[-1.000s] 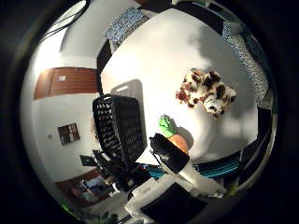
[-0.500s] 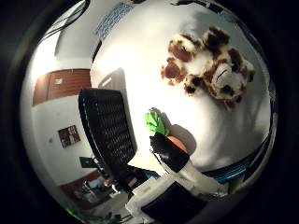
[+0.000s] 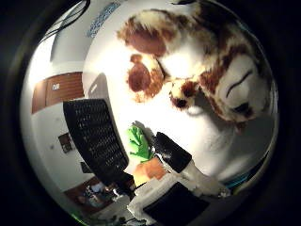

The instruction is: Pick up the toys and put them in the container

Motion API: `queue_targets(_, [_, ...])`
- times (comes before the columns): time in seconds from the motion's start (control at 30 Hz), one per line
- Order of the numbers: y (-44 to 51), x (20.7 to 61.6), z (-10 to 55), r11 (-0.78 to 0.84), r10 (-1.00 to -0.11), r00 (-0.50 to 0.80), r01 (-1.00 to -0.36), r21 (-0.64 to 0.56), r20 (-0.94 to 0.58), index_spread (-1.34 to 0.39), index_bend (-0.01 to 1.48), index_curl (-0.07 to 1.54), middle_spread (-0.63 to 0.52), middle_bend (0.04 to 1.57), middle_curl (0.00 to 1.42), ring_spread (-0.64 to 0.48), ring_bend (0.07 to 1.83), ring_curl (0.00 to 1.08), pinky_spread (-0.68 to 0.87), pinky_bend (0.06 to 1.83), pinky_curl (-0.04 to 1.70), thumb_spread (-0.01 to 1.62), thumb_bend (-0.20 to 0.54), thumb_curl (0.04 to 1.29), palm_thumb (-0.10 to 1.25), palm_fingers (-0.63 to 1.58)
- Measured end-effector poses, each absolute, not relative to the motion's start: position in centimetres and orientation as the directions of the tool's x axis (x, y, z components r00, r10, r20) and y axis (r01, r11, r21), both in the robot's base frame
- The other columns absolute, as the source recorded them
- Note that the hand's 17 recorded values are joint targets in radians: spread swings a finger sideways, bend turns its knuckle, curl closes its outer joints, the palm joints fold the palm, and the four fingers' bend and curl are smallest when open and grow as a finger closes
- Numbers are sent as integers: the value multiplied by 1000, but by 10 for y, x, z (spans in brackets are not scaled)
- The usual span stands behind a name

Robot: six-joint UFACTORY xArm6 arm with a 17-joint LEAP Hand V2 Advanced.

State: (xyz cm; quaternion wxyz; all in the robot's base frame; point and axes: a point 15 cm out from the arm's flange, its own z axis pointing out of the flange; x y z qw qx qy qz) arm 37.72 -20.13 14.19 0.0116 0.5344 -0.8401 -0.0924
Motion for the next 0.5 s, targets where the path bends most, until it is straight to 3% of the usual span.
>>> queue_targets(0.23, [-201, 372, 131, 390, -910, -409, -898, 202, -61, -286, 165, 278, -13, 255, 345, 180, 408, 239, 434, 539, 233, 1134, -18, 321, 581, 245])
queue_targets(0.37, [-203, 369, 130, 370, -921, -387, -904, 213, -41, -300, 158, 270, -99, 348, 373, 57, 553, 263, 343, 538, 217, 1120, -14, 335, 633, 453])
queue_targets(0.43, [-202, 361, 131, 358, -926, -376, -902, 241, -33, -325, 150, 259, -177, 434, 405, -93, 700, 294, 158, 585, 204, 1109, -13, 346, 669, 649])
queue_targets(0.5, [-201, 353, 132, 339, -934, -356, -900, 273, -17, -368, 163, 254, -250, 574, 476, -254, 846, 354, -168, 761, 241, 1095, -13, 357, 708, 904])
